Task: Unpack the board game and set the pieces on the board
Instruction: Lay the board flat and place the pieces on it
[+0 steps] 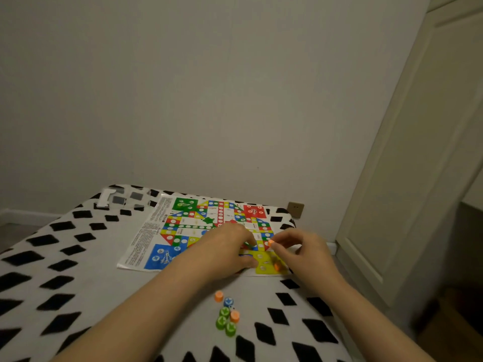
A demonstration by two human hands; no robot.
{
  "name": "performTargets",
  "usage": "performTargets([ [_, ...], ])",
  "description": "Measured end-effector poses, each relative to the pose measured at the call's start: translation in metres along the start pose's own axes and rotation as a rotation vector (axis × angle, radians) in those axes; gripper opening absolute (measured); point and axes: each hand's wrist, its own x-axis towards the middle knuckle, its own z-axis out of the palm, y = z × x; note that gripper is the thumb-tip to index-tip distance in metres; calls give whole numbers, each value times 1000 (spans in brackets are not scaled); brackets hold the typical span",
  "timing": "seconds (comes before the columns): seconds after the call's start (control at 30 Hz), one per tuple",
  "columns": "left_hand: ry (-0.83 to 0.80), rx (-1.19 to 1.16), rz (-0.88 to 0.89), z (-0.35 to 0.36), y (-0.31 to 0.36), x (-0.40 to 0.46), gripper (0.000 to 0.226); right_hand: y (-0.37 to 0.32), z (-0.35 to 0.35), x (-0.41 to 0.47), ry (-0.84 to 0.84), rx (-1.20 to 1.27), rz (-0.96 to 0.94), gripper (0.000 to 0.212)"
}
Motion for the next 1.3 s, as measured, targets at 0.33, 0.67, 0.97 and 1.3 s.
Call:
performTargets([
  [0.33, -24, -22, -14, 7, -3, 1, 44, -15, 2, -3, -125, -228, 5, 19],
  [0.67, -27, -16, -10, 8, -3, 2, 44, -20, 9, 0, -136, -301, 44, 19],
  [0.97, -18, -40, -2, 9, -4, 0, 45, -22, 7, -3, -132, -271, 41, 20],
  [1.3, 172, -205, -7, -5, -8, -37, 24, -37, -6, -40, -142, -156, -69, 11],
])
